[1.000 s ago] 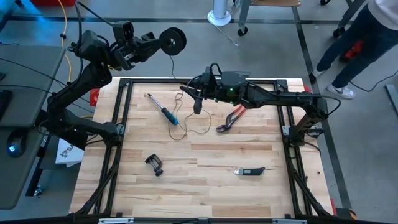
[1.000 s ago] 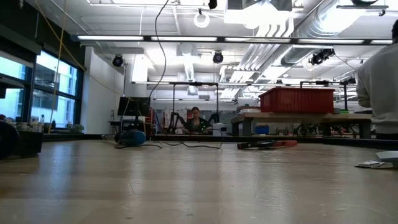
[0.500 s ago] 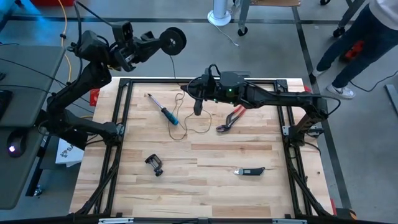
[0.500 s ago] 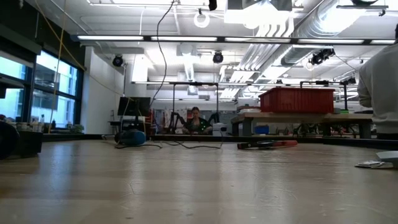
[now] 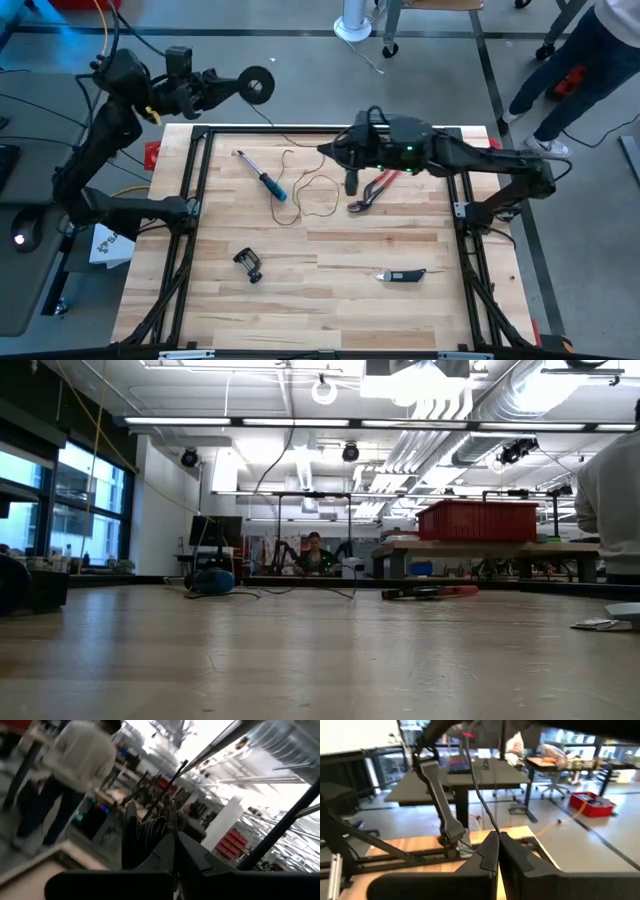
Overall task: Coil cords
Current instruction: Coil the black wire onto the black spool
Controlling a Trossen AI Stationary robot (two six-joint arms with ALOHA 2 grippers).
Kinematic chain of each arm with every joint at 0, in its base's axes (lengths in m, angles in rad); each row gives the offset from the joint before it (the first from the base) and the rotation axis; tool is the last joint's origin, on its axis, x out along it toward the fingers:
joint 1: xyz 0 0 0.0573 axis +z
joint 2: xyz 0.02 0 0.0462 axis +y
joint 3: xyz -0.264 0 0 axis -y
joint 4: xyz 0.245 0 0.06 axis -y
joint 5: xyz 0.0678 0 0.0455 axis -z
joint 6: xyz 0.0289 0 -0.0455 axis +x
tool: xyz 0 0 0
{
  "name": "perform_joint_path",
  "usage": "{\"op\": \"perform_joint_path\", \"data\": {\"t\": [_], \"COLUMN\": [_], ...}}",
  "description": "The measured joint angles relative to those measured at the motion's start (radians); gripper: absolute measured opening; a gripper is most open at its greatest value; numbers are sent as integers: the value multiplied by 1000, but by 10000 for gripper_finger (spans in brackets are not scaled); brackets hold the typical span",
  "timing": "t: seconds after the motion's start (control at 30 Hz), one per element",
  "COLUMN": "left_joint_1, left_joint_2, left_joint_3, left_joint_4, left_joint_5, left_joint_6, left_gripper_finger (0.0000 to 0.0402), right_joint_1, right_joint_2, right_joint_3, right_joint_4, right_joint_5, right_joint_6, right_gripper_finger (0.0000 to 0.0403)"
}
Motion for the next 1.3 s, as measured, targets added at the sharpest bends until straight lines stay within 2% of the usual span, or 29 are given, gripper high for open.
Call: {"op": "perform_joint_path", "data": {"t": [0.13,0.27,0.63,0.73,0.9,1.1,1.3], "left_joint_1": [-9,-43,-172,-198,-244,-288,-311], "left_joint_2": [-28,-37,84,135,217,305,378], "left_joint_3": [0,0,0,0,0,0,0], "left_joint_4": [-119,-172,-217,-206,-109,150,408], "left_joint_5": [3,4,6,46,136,276,356], "left_joint_6": [-43,-70,-93,-93,-125,-247,-386], "left_gripper_finger": [0,0,0,0,0,0,0], "right_joint_1": [-8,-30,-71,-71,-72,-72,-72], "right_joint_2": [-56,-99,-118,-118,-113,-92,-47], "right_joint_3": [0,0,0,0,0,0,0], "right_joint_4": [-50,-46,89,112,117,130,211], "right_joint_5": [71,128,93,91,91,85,-22], "right_joint_6": [-38,-63,-61,-63,-60,-60,7], "right_gripper_finger": [0,0,0,0,0,0,0]}}
